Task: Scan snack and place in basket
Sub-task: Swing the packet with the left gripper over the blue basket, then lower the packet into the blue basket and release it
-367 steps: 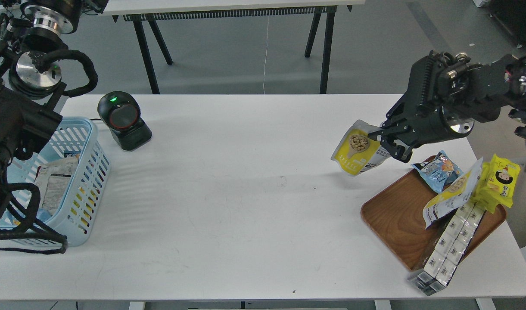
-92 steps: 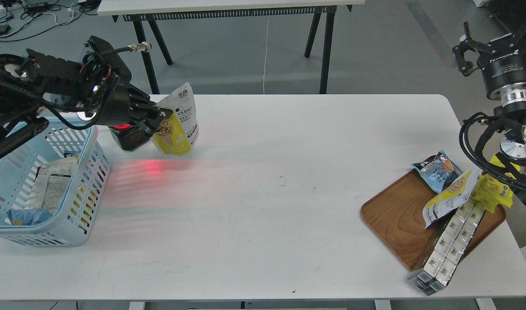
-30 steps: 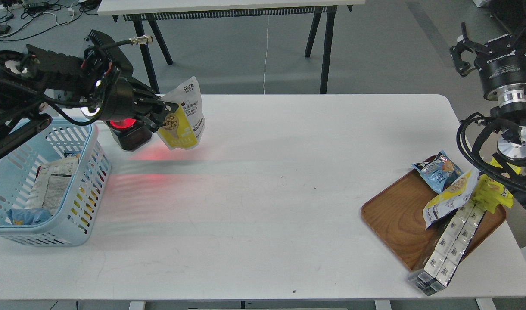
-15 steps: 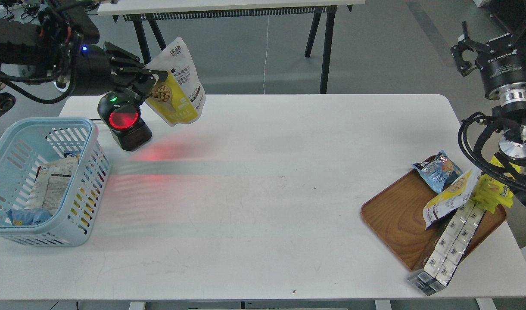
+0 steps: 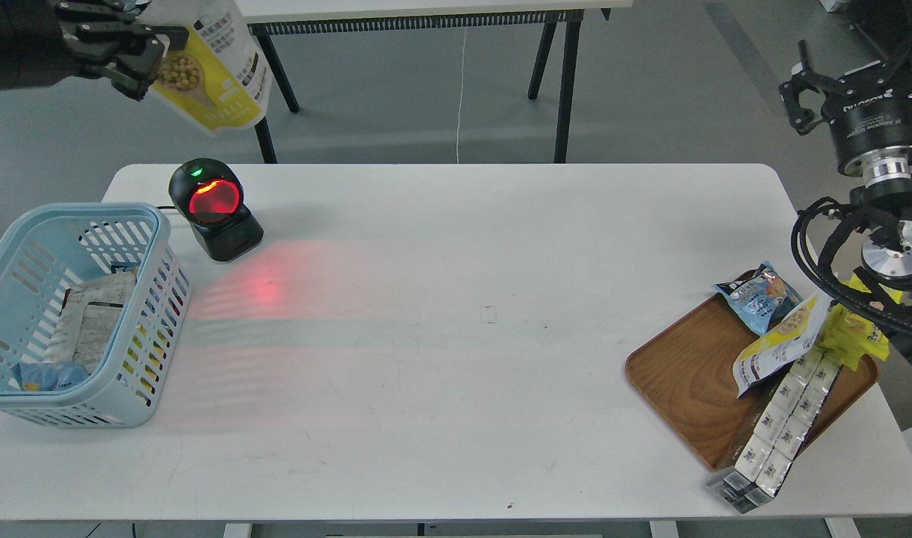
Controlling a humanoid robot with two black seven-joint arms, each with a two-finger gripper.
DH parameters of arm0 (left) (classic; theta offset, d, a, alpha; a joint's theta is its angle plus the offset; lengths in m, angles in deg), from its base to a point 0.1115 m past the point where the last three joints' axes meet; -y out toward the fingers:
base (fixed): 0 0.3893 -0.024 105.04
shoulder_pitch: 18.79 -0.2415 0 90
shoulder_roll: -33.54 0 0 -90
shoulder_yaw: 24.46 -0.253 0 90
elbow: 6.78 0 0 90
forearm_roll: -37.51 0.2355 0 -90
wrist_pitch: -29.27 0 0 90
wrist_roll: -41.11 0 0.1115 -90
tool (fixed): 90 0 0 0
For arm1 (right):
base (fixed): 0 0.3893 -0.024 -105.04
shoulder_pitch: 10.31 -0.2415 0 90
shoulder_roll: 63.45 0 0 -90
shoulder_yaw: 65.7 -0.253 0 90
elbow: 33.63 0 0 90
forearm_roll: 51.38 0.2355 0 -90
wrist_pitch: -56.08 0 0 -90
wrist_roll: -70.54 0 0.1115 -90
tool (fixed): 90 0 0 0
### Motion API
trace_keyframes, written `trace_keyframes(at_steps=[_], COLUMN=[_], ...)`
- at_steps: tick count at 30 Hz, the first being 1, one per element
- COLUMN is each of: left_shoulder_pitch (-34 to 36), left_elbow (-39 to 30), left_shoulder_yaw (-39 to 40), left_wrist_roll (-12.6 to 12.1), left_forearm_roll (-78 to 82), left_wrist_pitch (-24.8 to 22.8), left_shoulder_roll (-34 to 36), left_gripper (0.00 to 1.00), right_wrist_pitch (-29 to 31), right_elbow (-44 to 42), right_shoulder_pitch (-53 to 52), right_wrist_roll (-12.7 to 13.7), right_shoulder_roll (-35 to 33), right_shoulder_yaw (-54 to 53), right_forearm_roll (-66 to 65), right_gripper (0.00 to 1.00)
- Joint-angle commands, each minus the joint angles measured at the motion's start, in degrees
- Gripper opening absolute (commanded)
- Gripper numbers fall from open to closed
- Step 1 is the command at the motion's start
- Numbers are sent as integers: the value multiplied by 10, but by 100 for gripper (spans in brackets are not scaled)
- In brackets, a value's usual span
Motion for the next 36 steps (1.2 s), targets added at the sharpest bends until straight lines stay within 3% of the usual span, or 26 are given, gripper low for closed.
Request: trace_keyframes(at_steps=[1, 8, 14, 21, 36], left_shoulder_pitch=[-7, -43, -43, -43, -49], left_elbow=[0, 2, 5, 5, 15], left_shoulder_yaw=[-7, -37, -121, -188, -249], left_wrist_roll=[0, 0, 0, 0, 0], left_forearm_roll=[-1, -72, -146, -190, -215], left_wrist_pitch=[0, 0, 0, 0, 0], left_shoulder_roll=[41, 112, 148, 165, 165], left_gripper=[0, 0, 0, 0, 0], right_wrist_pitch=[0, 0, 0, 0, 0], right_elbow=[-1, -1, -2, -3, -16], right_shoulder_pitch=[-1, -1, 0, 1, 1], right_wrist_roll=[0, 0, 0, 0, 0], right_shoulder_roll=[1, 7, 7, 7, 8], right_shoulder_yaw=[1, 4, 3, 4, 4], right_forearm_roll=[-1, -2, -2, -2, -2], right_gripper=[100, 100, 100, 100, 100])
